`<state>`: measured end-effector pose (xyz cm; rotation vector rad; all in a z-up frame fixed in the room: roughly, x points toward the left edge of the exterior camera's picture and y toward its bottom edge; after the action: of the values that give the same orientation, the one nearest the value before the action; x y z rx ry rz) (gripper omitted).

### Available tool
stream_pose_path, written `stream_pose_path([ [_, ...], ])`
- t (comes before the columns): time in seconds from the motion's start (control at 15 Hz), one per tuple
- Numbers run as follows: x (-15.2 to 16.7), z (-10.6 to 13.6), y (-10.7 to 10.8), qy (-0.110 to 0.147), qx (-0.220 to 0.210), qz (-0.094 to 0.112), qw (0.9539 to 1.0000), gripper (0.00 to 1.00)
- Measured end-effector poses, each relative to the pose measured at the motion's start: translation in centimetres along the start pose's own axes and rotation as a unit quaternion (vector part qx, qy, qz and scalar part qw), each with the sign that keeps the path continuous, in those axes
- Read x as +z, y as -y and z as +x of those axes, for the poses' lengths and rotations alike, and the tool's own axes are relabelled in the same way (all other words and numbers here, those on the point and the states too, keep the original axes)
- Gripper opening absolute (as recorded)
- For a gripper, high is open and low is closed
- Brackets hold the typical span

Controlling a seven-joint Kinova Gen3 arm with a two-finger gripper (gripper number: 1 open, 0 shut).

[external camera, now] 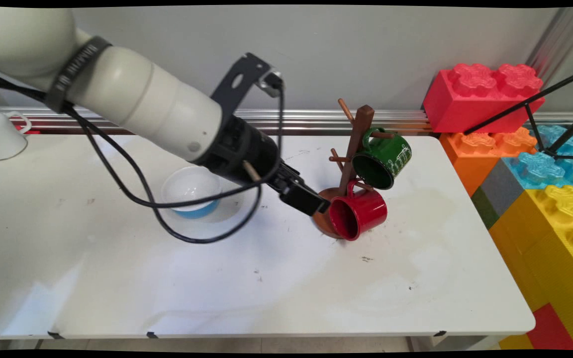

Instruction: Pick up the green mug from the rack

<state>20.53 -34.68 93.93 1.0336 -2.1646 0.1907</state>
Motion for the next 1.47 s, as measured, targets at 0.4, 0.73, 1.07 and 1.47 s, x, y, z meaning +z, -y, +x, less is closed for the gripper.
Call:
stream_pose_path([
  [0.4, 2.7, 0.1, -2.2, -0.001, -0.038, 0.011, 0.9992, 1.00],
  [0.73, 4.9, 0.1, -3.4, -0.007, -0.059, 0.015, 0.9981, 1.00],
  [1.07, 6.6, -0.1, -3.9, -0.028, -0.078, 0.022, 0.9963, 1.00],
  [1.47, 8.5, -0.4, -4.1, -0.054, -0.099, 0.021, 0.9934, 1.00],
])
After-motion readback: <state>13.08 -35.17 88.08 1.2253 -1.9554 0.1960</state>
